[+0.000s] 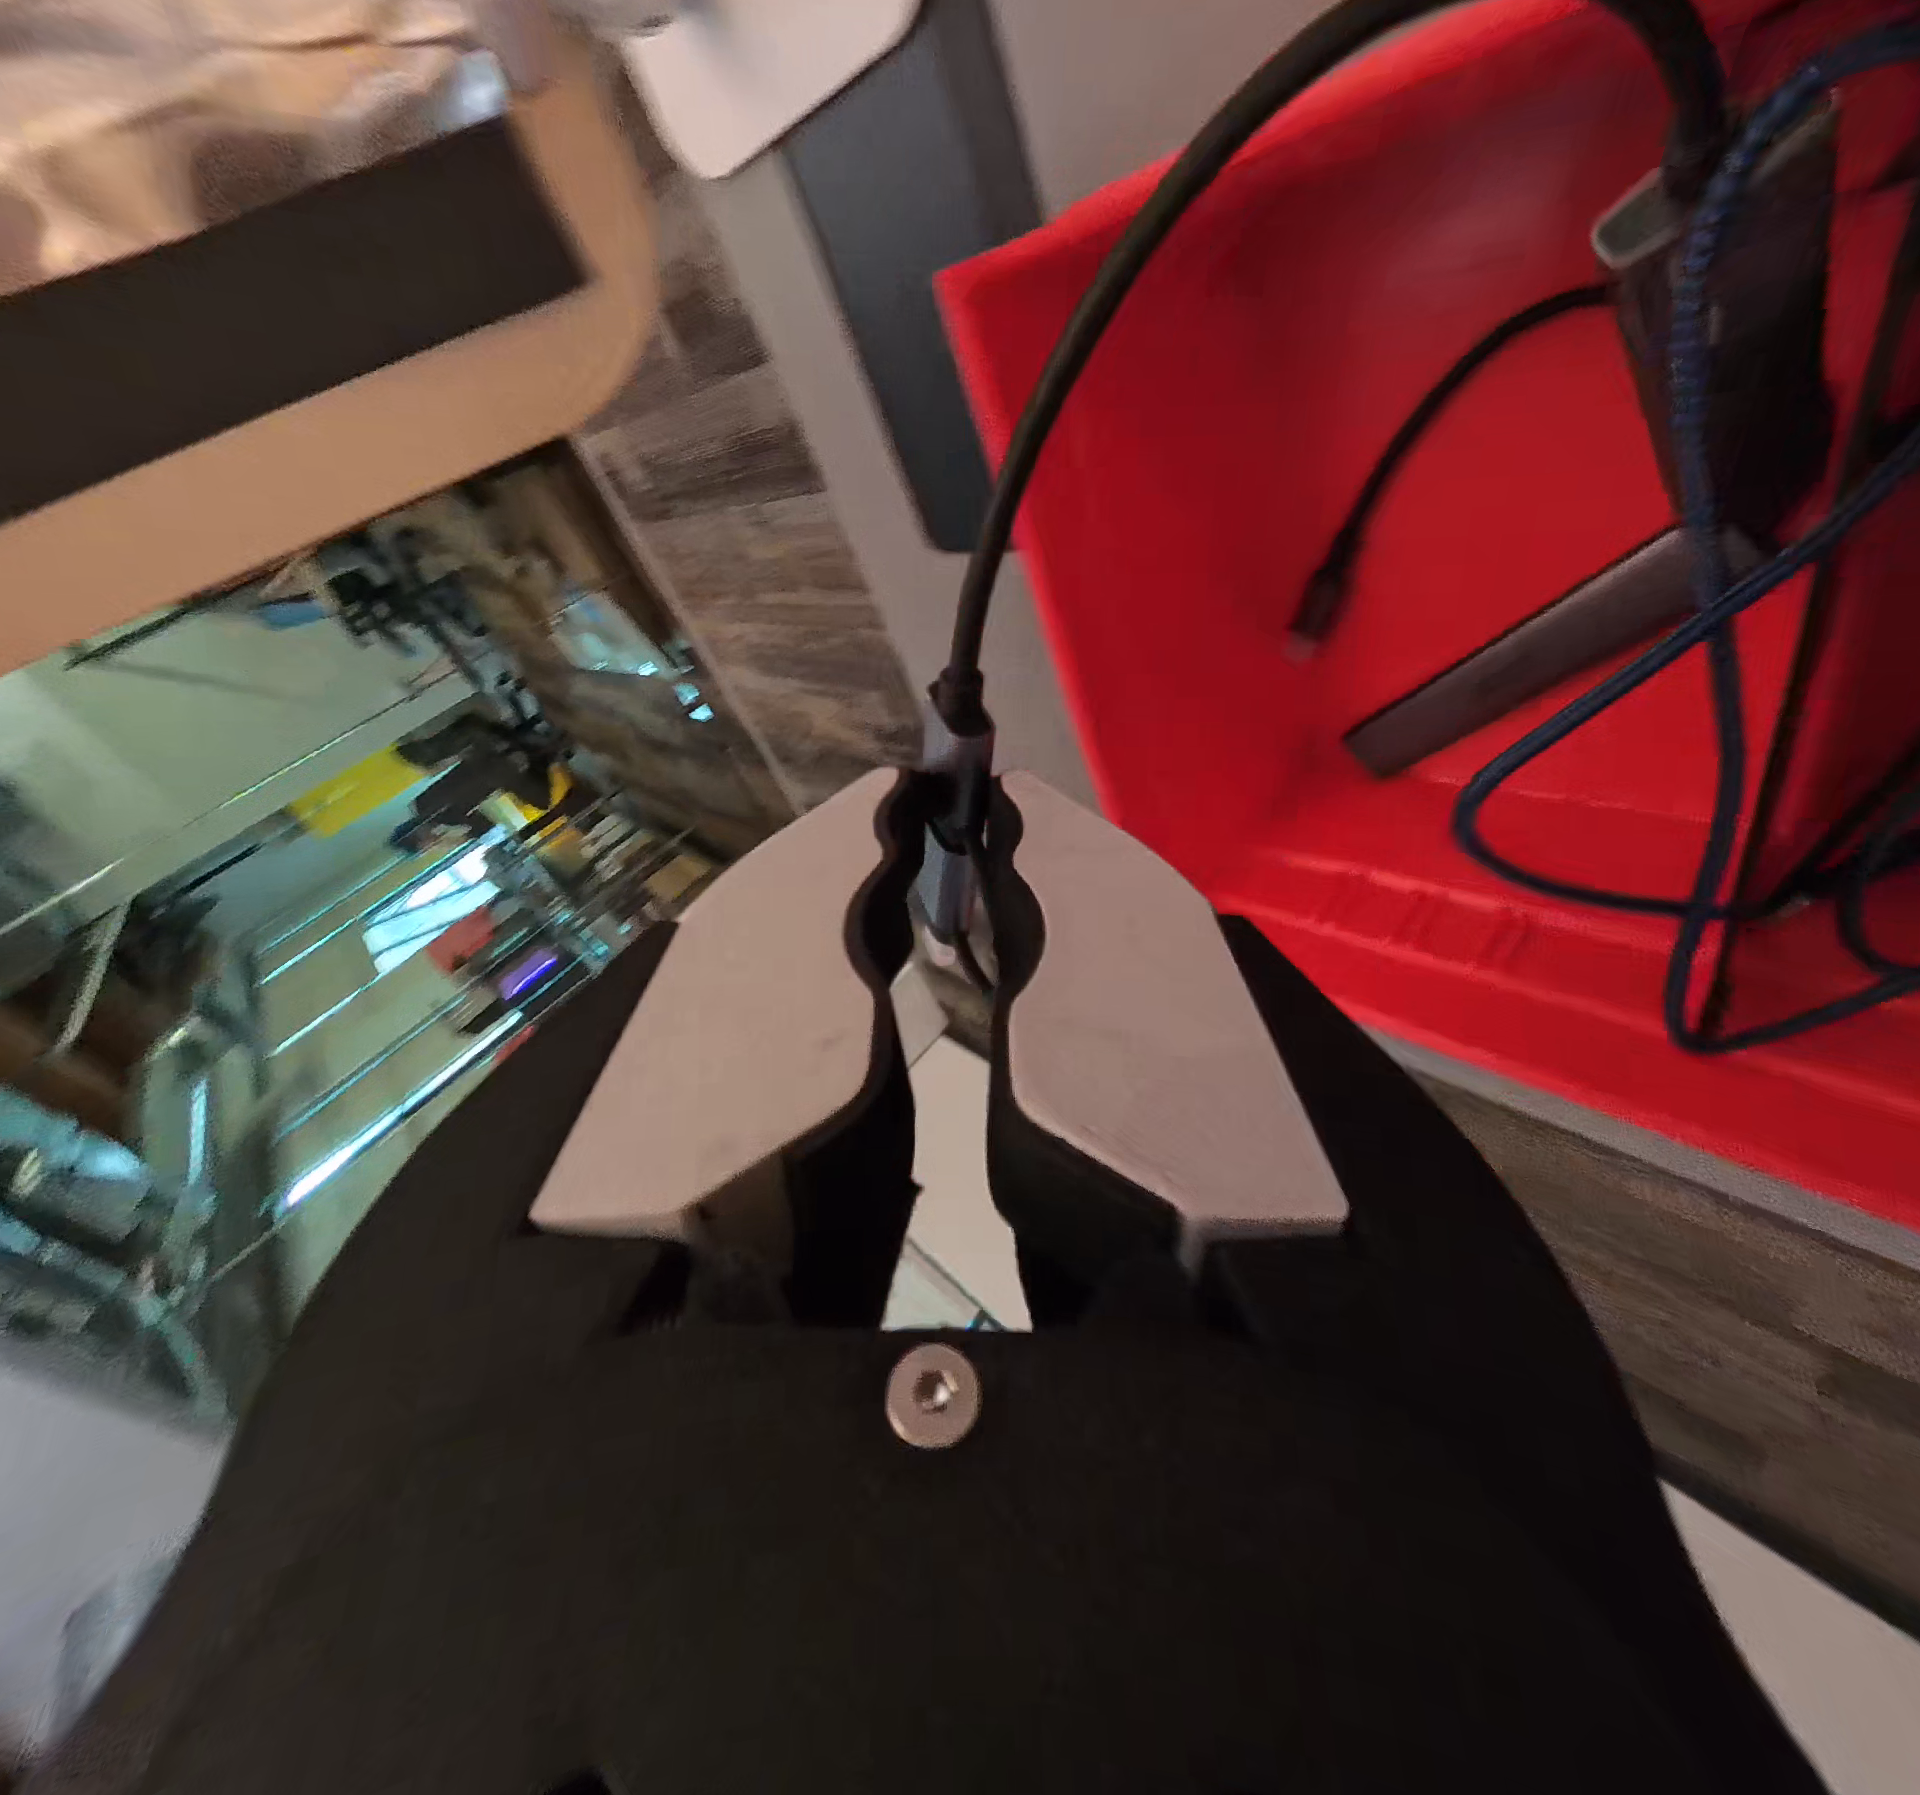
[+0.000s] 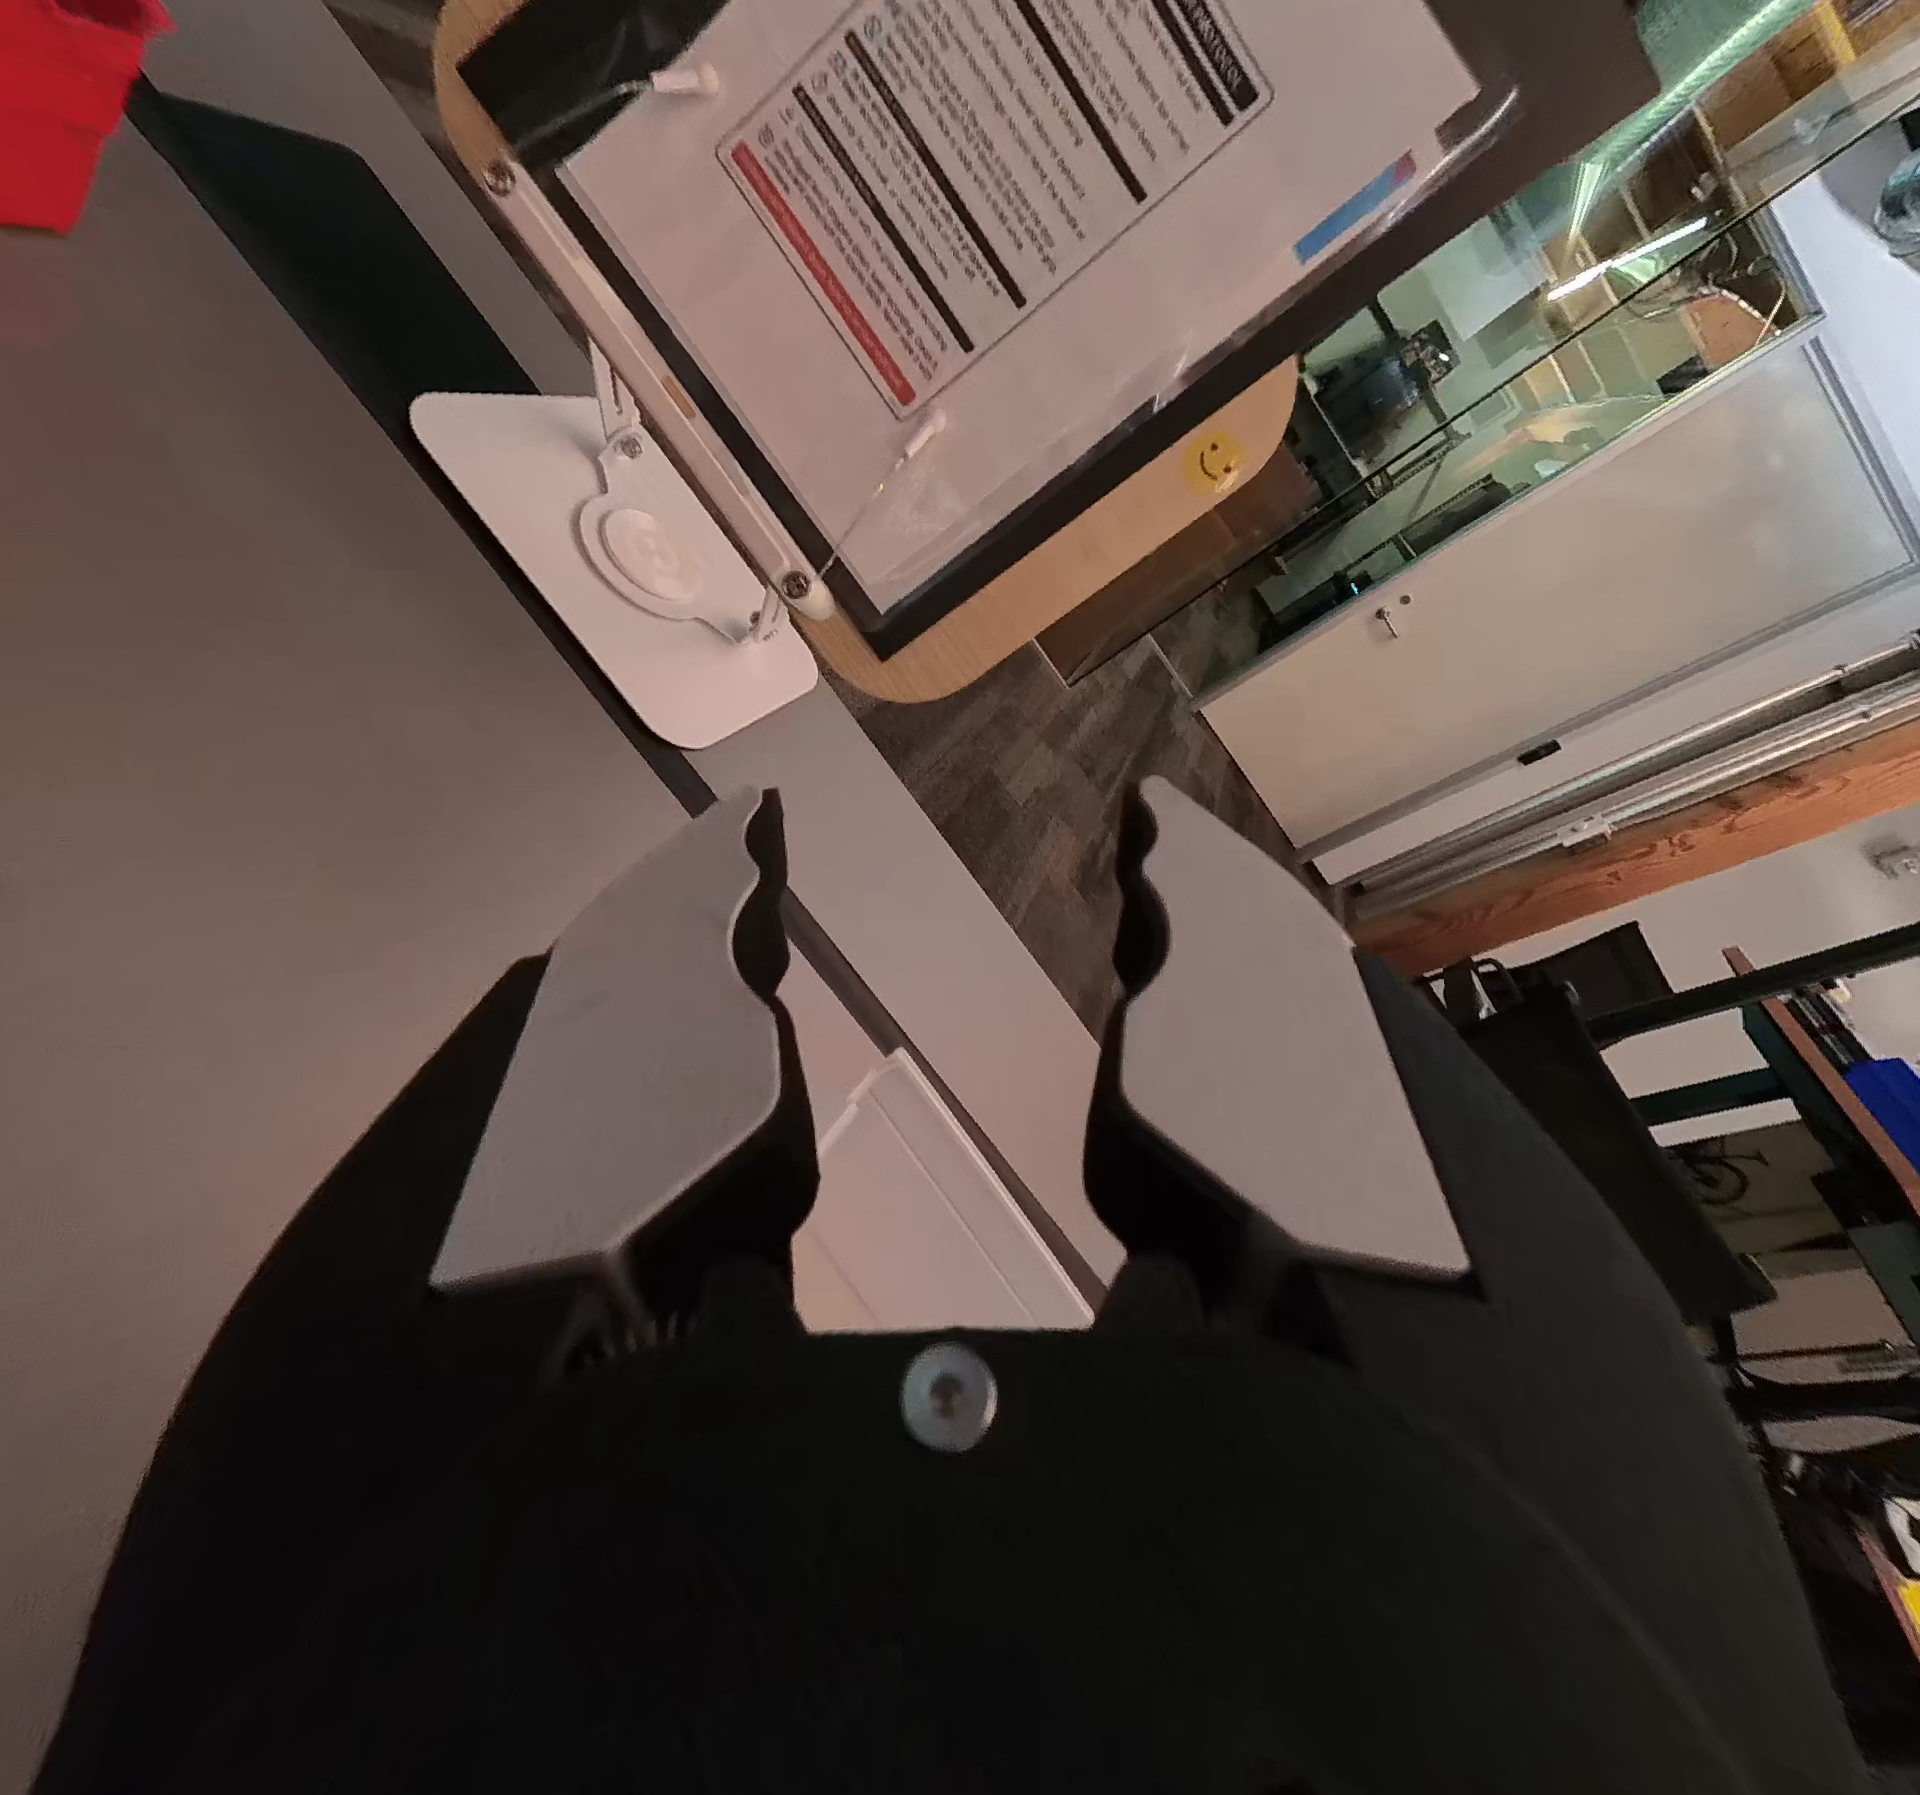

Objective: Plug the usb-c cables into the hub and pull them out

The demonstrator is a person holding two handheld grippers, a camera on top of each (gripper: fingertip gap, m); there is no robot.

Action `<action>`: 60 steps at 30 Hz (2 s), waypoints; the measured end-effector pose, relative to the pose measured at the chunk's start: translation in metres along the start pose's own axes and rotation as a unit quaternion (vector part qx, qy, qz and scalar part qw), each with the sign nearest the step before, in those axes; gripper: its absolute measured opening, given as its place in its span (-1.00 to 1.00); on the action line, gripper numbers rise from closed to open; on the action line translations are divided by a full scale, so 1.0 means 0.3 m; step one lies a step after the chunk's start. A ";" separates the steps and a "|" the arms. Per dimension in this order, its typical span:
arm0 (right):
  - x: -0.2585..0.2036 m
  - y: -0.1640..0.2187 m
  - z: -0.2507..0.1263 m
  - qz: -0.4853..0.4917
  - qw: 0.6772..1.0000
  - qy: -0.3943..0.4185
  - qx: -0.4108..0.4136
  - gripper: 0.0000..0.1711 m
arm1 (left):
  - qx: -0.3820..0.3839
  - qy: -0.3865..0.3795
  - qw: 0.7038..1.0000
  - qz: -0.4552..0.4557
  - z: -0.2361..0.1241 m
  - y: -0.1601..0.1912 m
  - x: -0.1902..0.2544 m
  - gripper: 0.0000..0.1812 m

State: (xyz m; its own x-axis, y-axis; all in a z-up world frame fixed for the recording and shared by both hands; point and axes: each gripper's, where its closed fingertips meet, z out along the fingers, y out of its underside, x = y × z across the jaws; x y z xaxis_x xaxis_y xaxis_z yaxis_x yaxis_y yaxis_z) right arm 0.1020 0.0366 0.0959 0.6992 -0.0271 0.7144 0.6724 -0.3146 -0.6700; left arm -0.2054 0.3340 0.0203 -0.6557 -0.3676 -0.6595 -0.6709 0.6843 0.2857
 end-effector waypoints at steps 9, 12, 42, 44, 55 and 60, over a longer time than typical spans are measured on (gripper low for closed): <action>-0.157 -0.225 -0.046 0.047 0.984 -0.104 0.134 -0.27 | 0.016 -0.158 0.983 -0.094 -0.482 -0.088 -0.348 -0.91; -0.251 -0.325 -0.087 0.067 0.961 -0.176 0.200 -0.27 | 0.061 -0.169 0.976 -0.123 -0.603 -0.207 -0.383 -0.91; -0.952 -0.092 0.300 0.616 0.620 -0.477 -0.093 -0.89 | 0.160 -0.028 0.901 -0.402 -0.520 -0.559 -0.004 -0.15; -0.967 -0.081 0.316 0.637 0.600 -0.472 -0.103 -0.88 | 0.171 -0.011 0.895 -0.413 -0.506 -0.615 0.092 -0.16; -1.003 -0.002 0.314 0.502 0.699 -0.483 -0.161 -0.76 | 0.219 0.096 0.817 -0.525 -0.330 -0.870 0.500 -0.25; -0.942 0.081 0.346 0.432 0.775 -0.423 -0.182 -0.60 | 0.235 0.119 0.790 -0.554 -0.276 -0.901 0.515 -0.31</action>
State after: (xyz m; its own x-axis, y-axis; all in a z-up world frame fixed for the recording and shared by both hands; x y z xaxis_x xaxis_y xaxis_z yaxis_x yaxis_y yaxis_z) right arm -0.0540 0.1352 -0.1433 0.8635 0.2060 -0.4603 -0.1416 -0.7771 -0.6132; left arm -0.1539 0.0401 -0.1013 0.1601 -0.9744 -0.1581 -0.7121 -0.0031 -0.7021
